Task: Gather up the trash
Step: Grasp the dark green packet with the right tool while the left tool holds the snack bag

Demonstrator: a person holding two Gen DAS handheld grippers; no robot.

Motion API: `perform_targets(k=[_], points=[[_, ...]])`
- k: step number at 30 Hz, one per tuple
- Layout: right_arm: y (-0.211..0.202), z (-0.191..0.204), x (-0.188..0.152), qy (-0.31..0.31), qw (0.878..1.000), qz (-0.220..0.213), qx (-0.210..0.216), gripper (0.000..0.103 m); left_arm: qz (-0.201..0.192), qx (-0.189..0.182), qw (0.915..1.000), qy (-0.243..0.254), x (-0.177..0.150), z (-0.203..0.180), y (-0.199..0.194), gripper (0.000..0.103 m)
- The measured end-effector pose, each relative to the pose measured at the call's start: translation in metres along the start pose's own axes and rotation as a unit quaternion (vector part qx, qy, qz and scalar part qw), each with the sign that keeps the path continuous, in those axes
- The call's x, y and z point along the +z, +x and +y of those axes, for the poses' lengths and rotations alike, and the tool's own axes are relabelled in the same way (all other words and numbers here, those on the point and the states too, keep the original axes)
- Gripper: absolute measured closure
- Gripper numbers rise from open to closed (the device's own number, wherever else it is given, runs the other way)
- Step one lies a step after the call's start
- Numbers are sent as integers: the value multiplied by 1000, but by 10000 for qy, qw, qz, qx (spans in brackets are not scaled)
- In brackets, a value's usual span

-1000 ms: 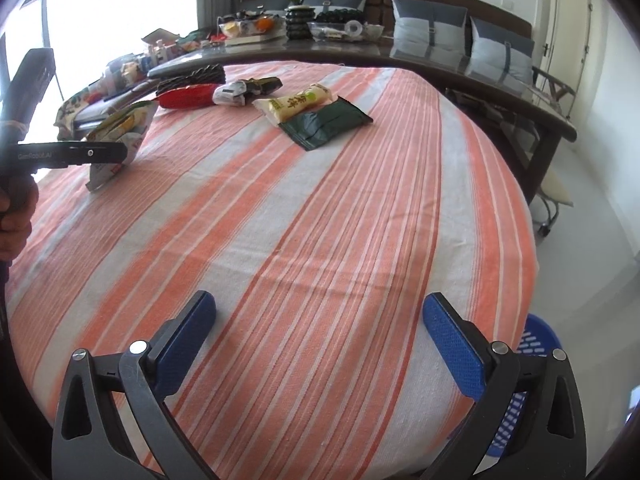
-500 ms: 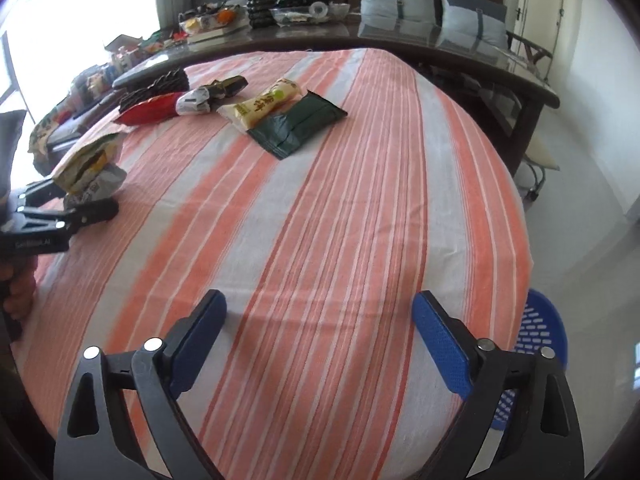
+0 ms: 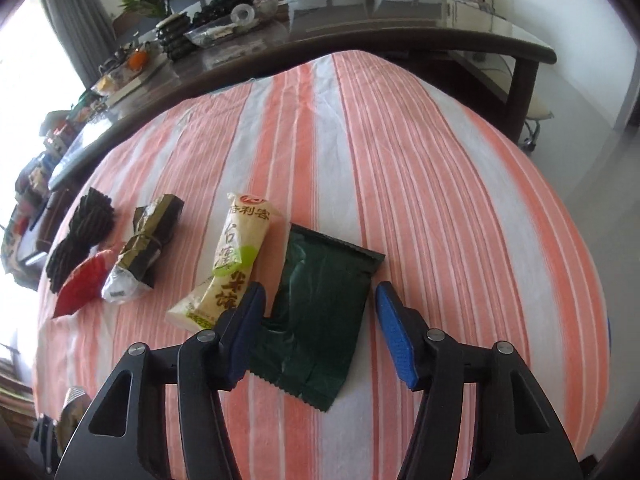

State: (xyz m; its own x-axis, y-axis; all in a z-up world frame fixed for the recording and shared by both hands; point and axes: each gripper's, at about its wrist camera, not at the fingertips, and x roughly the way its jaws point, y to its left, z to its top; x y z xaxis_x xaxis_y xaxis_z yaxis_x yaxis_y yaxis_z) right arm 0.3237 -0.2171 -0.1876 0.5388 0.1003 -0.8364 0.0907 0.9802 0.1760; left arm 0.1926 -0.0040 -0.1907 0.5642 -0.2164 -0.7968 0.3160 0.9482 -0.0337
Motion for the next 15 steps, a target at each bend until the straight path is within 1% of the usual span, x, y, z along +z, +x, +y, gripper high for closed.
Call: perform_targets(k=[1,3,5,6,8,10,11,13,14,15], points=[[-2,-1,-2,-97,9999,-13,-72,59,0,0,10000,0,0,0,0,19],[-8,-6,-9,-400,9992,-30,-36,60,0,1,10000,0,0,0,0,19],[-17,-9,-22,-829,9965,-55,66,60,0,3,10000,1,0,0,0,19],[-24,-10,-32,-1156,9930,-76,219,60,1,7,10000,4,0,0,0,19],[-39,-6,-58,-1900,9801,-180,538,60,1,16,10000,10,0,0,0,19],[-53,-4,-83,-2387,9667,-289,873,60,3,34,10000,18,0,-1,0,19],[-57,-3,-93,-2497,9628,-338,976,59,3,39,10000,19,0,-1,0,19],[-61,-4,-101,-2528,9619,-476,932,54,3,32,10000,14,0,-1,0,19],[-58,-5,-102,-2471,9636,-471,906,42,5,29,10000,12,0,-1,0,19],[-55,-6,-103,-2399,9660,-477,843,35,5,21,10000,3,-1,-1,0,19]])
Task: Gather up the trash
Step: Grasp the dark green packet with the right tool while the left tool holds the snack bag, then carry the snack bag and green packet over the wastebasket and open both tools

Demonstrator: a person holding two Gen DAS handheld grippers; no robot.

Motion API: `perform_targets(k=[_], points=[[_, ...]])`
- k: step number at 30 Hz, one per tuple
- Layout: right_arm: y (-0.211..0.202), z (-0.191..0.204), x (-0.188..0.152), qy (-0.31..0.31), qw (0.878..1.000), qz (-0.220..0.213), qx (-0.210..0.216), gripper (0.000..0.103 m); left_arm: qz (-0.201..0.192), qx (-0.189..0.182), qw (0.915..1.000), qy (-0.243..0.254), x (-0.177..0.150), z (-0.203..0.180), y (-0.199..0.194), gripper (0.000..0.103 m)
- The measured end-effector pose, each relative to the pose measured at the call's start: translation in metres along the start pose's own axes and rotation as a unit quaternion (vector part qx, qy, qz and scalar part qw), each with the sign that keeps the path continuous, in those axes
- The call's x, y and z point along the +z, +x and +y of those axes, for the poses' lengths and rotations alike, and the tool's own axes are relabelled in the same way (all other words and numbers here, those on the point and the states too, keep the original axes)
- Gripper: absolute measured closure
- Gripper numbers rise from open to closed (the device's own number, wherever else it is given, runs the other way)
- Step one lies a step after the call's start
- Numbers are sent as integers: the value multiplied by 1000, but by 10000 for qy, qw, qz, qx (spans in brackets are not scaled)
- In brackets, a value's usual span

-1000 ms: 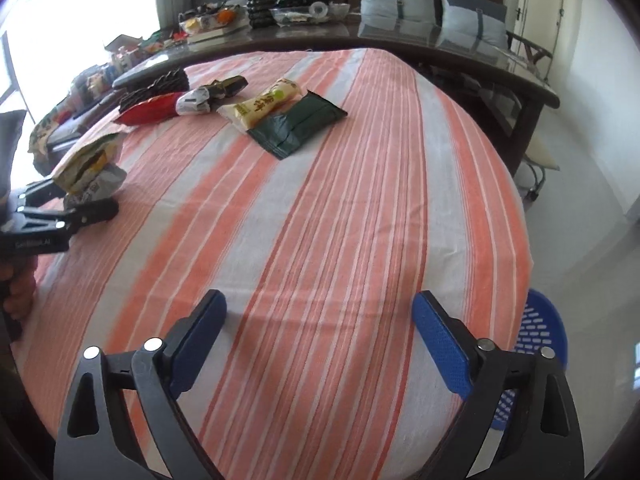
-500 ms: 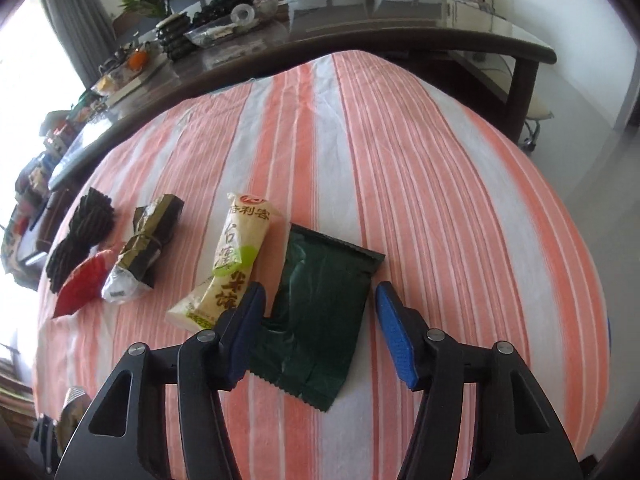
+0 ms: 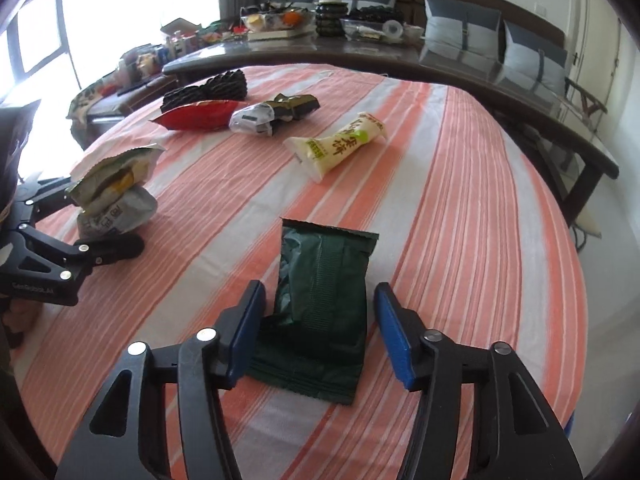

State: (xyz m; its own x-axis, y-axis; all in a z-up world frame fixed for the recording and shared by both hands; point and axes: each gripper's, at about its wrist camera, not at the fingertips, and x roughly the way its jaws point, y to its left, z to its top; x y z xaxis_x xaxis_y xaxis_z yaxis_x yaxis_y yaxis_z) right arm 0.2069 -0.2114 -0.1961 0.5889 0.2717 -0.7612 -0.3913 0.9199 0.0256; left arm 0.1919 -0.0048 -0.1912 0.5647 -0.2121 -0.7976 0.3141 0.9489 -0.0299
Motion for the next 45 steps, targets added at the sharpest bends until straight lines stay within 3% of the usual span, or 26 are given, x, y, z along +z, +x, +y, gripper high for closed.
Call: perform_targets(k=[5,11,30,33,38,41,42,43,44,45], points=[[2,-4,2,240,9993,78,-264,18,25,-12,10000,51,-7,1,-5,19],[4,-7,3,323,9990,118,-295,13,23,-142,9998,162,-16,4,-12,19],[3,-8,2,330,9990,116,-289,12,6,-129,9999,91,-14,6,-13,19],[2,-10,2,364,9991,130,-202,11,12,-305,9995,90,-9,5,-17,19],[-4,-10,17,301,9972,684,27,22,-53,-269,9985,470,-3,-4,-24,20],[-1,-2,28,185,9952,962,56,23,-81,-192,9981,588,3,-7,-24,21],[5,-2,30,234,9938,1084,89,23,-116,-171,9979,616,5,-8,-25,25],[11,-4,32,325,9923,1185,124,24,-137,-197,9977,627,7,-8,-26,43],[16,-6,33,415,9910,1263,138,28,-119,-236,9979,597,9,-7,-25,69],[16,-7,35,406,9922,1175,31,43,-106,-220,9983,533,11,-5,-25,78]])
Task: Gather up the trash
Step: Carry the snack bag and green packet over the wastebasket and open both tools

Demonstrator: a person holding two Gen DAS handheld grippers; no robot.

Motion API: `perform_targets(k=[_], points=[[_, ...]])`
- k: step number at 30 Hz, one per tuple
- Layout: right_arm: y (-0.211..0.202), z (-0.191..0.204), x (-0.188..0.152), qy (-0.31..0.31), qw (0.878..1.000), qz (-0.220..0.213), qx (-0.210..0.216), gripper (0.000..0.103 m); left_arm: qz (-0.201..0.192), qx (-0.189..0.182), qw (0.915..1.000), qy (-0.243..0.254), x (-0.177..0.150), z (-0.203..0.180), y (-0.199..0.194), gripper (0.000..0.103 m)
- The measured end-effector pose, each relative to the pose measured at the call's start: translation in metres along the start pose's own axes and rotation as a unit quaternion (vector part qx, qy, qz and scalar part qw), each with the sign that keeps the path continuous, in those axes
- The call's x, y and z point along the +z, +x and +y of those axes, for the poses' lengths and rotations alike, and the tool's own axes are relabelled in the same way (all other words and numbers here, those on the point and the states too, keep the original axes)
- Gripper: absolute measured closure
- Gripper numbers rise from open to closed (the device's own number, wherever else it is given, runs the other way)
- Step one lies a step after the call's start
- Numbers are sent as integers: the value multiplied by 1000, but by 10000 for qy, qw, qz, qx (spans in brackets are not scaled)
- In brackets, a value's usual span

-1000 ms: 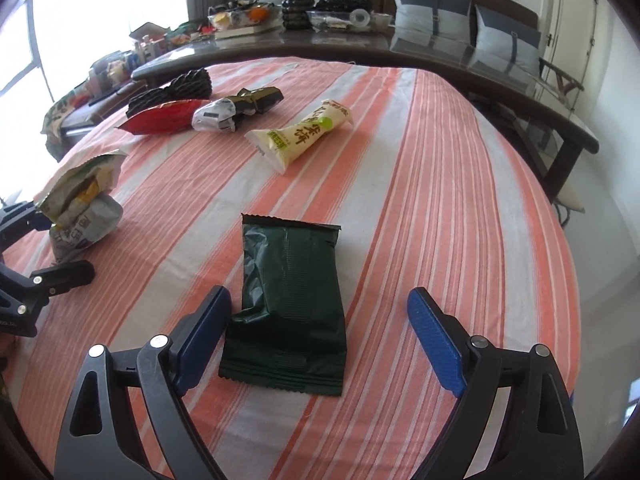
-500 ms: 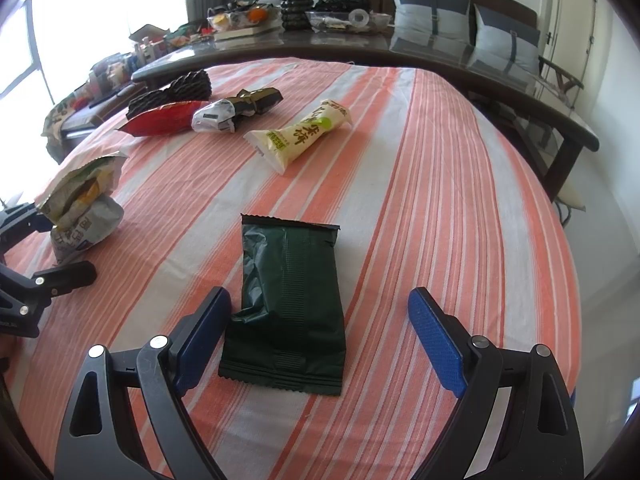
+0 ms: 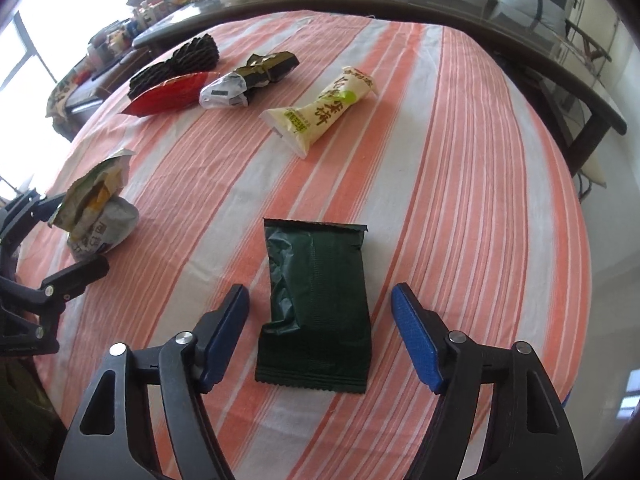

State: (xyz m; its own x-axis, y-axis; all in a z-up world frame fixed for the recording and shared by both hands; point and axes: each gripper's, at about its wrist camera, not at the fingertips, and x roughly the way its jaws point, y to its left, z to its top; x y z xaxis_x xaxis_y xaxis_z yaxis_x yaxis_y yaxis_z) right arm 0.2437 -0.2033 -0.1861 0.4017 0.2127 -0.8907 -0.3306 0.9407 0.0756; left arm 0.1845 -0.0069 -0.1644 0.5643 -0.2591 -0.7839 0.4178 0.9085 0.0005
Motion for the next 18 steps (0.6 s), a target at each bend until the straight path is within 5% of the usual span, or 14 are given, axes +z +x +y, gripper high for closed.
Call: perform_targets(k=[1,3,10,18], points=[[-1,-1,1,-1,10000,-21,-60,56,-4,-62,9999,-99,1,3,-1,78],[-8,-8,1,178,9998,-83,4,63,-99,-202,9994,-264,1,4,-6,80],[-42,-39,-16,423,9981,-405,213,64,-340,-717,9959,-430,14,-27,-24,82],[-87,-104,-47,708,9952,-676,33,63,-326,-1527,9876,-129,63,-117,-23,82]])
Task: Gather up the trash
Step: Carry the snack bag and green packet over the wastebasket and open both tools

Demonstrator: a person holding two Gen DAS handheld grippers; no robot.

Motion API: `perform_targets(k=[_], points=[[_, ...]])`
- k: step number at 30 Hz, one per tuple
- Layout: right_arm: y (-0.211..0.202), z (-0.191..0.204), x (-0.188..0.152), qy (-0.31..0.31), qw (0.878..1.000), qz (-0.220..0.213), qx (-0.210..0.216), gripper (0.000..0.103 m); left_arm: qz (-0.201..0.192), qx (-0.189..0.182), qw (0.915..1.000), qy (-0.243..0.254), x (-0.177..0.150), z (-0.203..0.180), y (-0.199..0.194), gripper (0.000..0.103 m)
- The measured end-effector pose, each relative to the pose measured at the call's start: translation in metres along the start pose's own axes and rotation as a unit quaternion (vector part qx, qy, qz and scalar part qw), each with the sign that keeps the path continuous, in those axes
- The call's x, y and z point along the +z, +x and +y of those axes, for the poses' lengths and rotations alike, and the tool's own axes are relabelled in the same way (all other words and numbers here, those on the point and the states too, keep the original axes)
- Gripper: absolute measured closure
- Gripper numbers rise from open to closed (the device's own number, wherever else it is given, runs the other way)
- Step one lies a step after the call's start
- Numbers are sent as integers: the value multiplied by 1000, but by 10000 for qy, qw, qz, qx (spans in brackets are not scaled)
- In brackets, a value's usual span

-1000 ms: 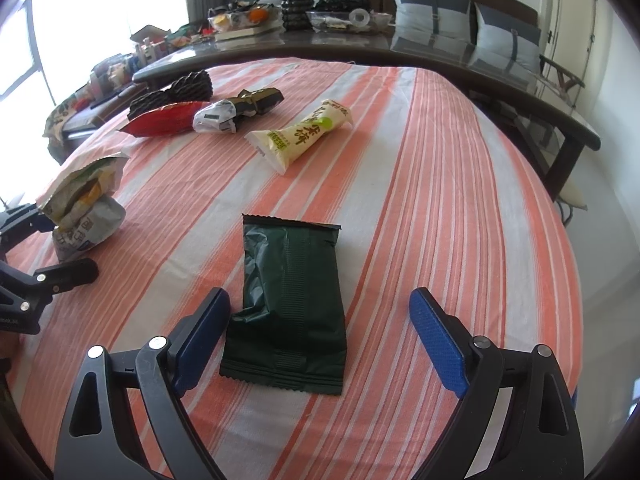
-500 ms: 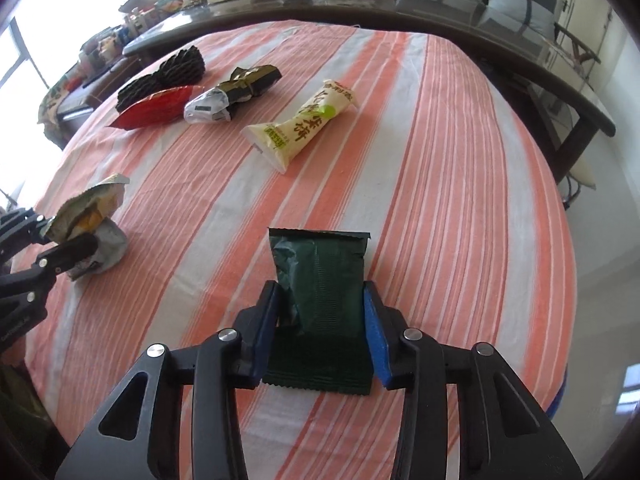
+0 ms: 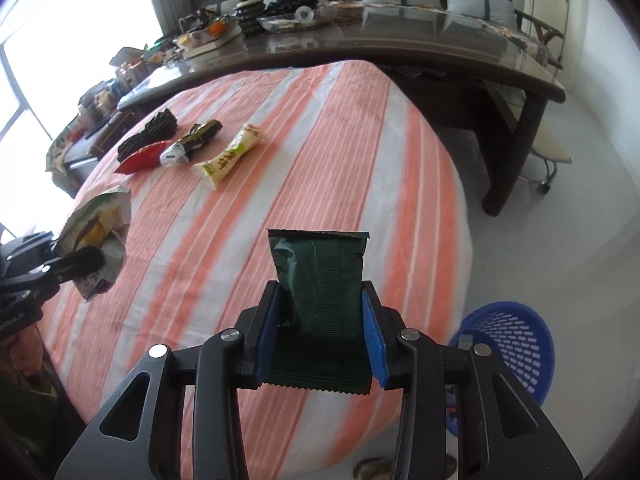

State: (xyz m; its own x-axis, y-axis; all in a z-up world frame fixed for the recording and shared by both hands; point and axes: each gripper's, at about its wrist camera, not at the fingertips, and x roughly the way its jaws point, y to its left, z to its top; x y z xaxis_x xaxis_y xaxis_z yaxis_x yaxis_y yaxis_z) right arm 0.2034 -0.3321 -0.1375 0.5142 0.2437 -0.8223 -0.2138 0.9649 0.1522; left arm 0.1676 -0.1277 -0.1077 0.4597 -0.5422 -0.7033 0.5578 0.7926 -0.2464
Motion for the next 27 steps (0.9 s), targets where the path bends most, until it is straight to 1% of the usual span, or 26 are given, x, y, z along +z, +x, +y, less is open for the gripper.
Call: perform_targets(k=[2,4,7,10,14,19,22,27], points=[[-13,-27,-6,118,9997,-38,-210,63,94,-221,9996,126,12,-28,19,82],[-23,-58,-15,286,9982,-29,-531,63,197,-416,9986,252,23,-57,40,82],[-31,-107,-30,620,9933,86,-972,63,346,-681,9963,402,36,-98,73,82],[-32,-148,-47,943,9876,195,-1236,63,524,-843,9937,512,44,-136,111,82],[-24,-192,-70,1326,9795,315,-1486,63,829,-989,9900,561,43,-172,165,82],[-11,-235,-96,1744,9702,403,-1632,63,1116,-1093,9863,531,43,-201,222,82],[-4,-256,-109,2065,9655,425,-1530,63,1203,-1114,9849,552,43,-214,246,82],[-2,-277,-115,2330,9617,352,-1396,63,1396,-1116,9814,701,43,-236,277,81]])
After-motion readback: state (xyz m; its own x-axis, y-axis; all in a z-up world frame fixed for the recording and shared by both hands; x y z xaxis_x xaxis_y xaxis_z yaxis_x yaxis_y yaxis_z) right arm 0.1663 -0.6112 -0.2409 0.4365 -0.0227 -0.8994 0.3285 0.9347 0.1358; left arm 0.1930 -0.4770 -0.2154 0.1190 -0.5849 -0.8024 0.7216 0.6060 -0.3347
